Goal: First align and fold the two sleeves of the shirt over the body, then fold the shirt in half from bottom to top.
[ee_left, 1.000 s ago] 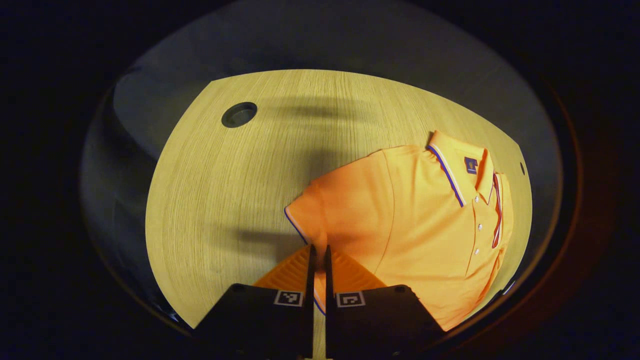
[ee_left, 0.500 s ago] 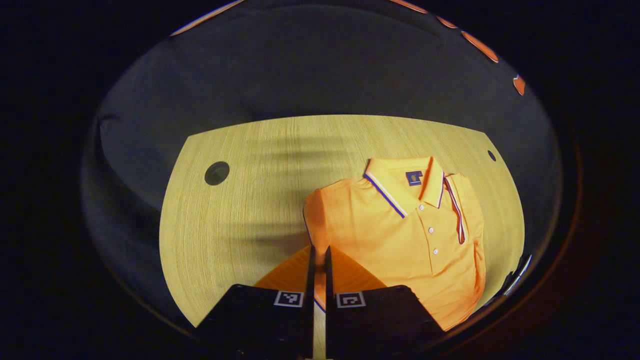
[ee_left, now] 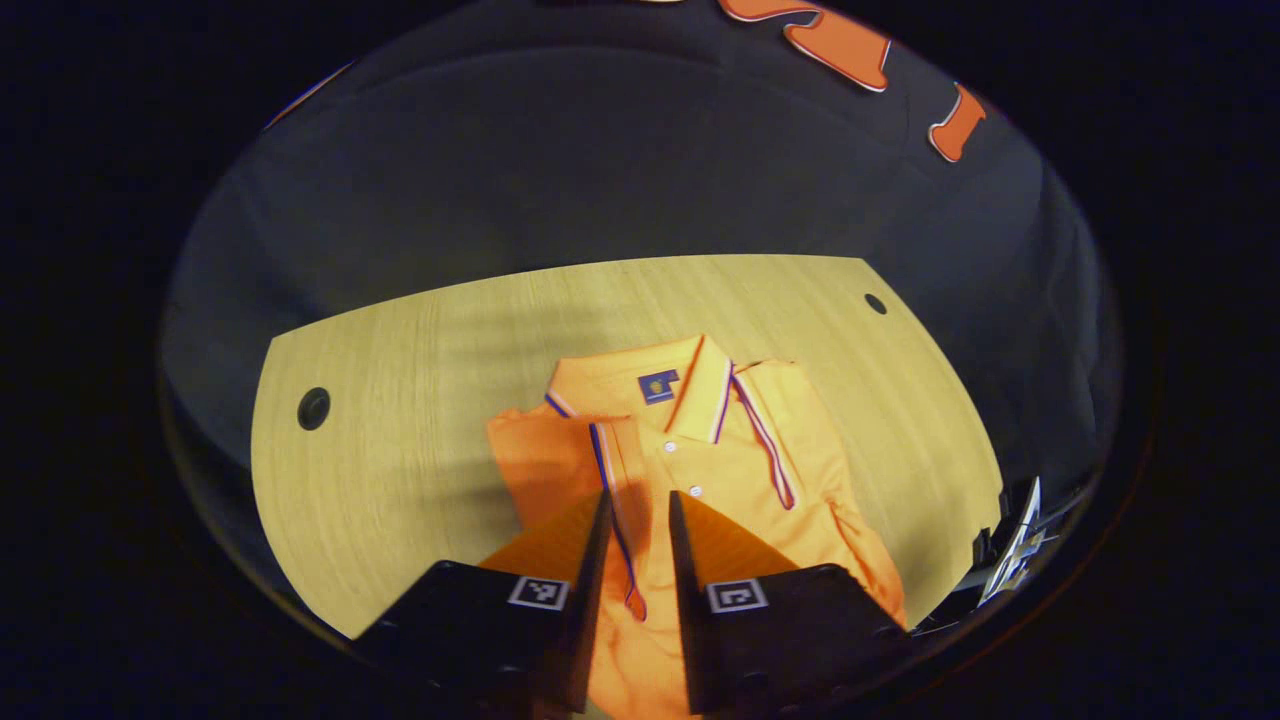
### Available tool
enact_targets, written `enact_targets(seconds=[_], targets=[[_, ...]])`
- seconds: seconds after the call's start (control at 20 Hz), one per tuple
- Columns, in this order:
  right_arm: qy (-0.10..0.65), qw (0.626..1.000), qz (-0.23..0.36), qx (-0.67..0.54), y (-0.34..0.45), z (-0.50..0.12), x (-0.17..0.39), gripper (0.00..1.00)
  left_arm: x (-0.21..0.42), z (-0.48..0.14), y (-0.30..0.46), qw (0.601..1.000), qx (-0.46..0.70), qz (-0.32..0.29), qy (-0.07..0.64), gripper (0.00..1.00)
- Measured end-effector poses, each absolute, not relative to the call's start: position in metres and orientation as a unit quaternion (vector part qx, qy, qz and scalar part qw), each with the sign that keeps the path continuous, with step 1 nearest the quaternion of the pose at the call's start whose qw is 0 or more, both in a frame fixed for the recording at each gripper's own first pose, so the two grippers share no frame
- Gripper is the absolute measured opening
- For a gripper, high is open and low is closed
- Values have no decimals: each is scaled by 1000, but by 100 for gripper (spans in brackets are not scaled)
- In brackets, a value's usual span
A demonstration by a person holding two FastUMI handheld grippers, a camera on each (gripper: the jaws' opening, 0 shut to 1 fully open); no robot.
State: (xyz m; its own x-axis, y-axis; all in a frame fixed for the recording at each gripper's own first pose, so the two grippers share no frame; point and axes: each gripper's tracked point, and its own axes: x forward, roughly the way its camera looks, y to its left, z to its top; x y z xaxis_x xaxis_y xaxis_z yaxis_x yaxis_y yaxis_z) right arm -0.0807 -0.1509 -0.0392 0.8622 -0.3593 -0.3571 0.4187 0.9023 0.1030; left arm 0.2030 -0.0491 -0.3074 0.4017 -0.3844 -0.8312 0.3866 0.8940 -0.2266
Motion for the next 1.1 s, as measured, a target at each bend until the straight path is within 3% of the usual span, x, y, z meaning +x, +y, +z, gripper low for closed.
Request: enact_targets(seconds=[0.1,0.2,0.25,0.3,0.4,0.6,0.75,1.1], targets=[[170,960,-200,96,-150,-43,-80,89,197,-306,-45,847,7,-216,485,55],[166,959,-204,102,-149,-46,-77,89,184,-298,-40,853,-3,-213,476,49],[164,959,-205,104,-147,-47,-76,90,176,-290,-39,855,-15,-217,471,55],[161,960,-206,104,-143,-48,-75,90,173,-283,-36,859,-23,-220,462,70],[153,961,-203,106,-133,-48,-69,90,162,-264,-23,874,-43,-210,437,92],[102,970,-191,111,-106,-37,-55,90,138,-227,0,899,-62,-212,377,93],[81,977,-185,70,-92,-36,-46,93,130,-183,18,933,-59,-209,286,96],[50,994,-100,8,-65,-15,-26,96,79,-118,60,972,-50,-126,194,96]])
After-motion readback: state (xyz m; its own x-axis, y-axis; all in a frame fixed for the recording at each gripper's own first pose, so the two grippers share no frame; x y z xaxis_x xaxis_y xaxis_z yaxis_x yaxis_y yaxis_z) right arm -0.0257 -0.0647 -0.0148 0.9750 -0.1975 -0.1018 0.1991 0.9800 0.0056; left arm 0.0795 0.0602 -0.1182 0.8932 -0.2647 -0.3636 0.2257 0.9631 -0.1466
